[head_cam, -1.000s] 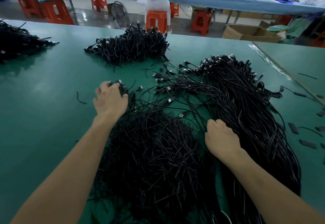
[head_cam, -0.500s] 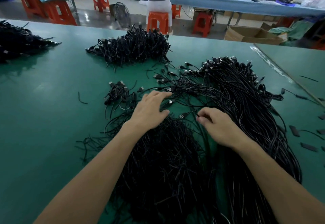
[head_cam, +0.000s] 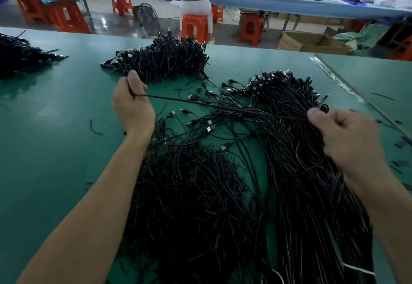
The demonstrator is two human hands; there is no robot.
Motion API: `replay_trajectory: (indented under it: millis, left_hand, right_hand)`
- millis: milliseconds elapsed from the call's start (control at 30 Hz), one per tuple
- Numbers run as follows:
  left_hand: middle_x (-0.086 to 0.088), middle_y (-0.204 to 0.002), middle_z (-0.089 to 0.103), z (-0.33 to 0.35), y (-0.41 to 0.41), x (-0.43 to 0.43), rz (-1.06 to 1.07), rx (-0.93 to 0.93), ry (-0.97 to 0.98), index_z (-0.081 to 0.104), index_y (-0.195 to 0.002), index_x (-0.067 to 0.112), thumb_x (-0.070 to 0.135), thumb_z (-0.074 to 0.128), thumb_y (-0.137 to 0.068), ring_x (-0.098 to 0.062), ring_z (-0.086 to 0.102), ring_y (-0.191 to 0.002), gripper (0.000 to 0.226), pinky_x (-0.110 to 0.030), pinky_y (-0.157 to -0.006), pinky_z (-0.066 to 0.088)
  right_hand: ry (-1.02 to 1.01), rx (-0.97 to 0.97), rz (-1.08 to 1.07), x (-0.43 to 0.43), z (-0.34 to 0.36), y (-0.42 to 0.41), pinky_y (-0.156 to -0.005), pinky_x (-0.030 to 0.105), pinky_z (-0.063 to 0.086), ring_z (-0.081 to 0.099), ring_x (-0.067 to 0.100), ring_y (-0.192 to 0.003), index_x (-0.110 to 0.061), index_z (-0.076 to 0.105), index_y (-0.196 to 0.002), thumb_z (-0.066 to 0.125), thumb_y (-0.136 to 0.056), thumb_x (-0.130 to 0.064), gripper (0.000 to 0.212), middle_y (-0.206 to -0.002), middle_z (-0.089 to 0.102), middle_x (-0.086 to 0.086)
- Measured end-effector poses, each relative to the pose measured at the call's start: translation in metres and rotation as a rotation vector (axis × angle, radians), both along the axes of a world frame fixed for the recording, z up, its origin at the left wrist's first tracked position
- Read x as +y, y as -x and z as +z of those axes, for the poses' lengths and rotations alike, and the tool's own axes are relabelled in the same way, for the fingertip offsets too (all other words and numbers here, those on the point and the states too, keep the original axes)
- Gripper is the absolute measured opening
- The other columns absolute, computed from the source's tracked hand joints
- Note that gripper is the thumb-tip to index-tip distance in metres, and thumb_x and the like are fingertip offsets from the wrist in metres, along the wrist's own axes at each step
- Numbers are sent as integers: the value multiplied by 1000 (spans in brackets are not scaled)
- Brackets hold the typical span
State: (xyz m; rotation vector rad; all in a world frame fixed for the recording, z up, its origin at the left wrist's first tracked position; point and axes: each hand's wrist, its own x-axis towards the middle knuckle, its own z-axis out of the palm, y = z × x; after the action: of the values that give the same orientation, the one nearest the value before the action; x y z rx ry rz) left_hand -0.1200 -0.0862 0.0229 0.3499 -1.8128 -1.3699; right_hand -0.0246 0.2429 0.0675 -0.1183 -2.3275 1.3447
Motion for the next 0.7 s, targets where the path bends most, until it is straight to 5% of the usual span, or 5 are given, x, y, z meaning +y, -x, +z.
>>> replay_trajectory:
  millis: [167,300,467,600,700]
  left_hand:
    - [12,-61,52,27,-20,5,-288,-169,570,49,-67,25,43,55,-100,-1,46,-49,38,-21,-46,37]
    - [2,-65,59,25,-39,31,-641,-494,842,55,-75,21,45,58,-96,-11,49,-52,32,-23,-47,35]
    - [9,-62,52,19,-59,45,-972,-479,523,61,-69,26,52,43,-94,-13,47,-58,40,-31,-63,39]
    - [-16,-53,33,14,-73,39,-1107,-361,357,66,-65,26,48,43,-103,-28,27,-47,50,-34,-46,28]
    - [-10,-55,27,12,-82,34,-1131,-392,209,68,-63,25,52,49,-93,-16,24,-44,45,-11,-44,31]
  right_hand:
    - [-856,-500,78,-16,-23,5,-85,36,47,60,17,-91,-23,65,-119,43,-100,-46,37,-113,69,2]
    - [-703,-411,388,-63,-19,1,-122,43,-6,27,13,-147,-35,25,-154,5,-84,-79,86,-153,41,-10]
    - [-351,-353,568,-93,-19,-5,-95,15,39,52,-2,-114,-33,41,-147,41,-98,-56,53,-114,54,-26]
    - [-420,-227,490,-91,-23,-4,-97,27,38,47,8,-112,-31,59,-117,52,-100,-37,20,-117,52,-11]
    - [-227,-238,581,-91,-22,-4,-73,32,50,63,15,-80,-24,63,-89,51,-102,-31,19,-83,67,-7]
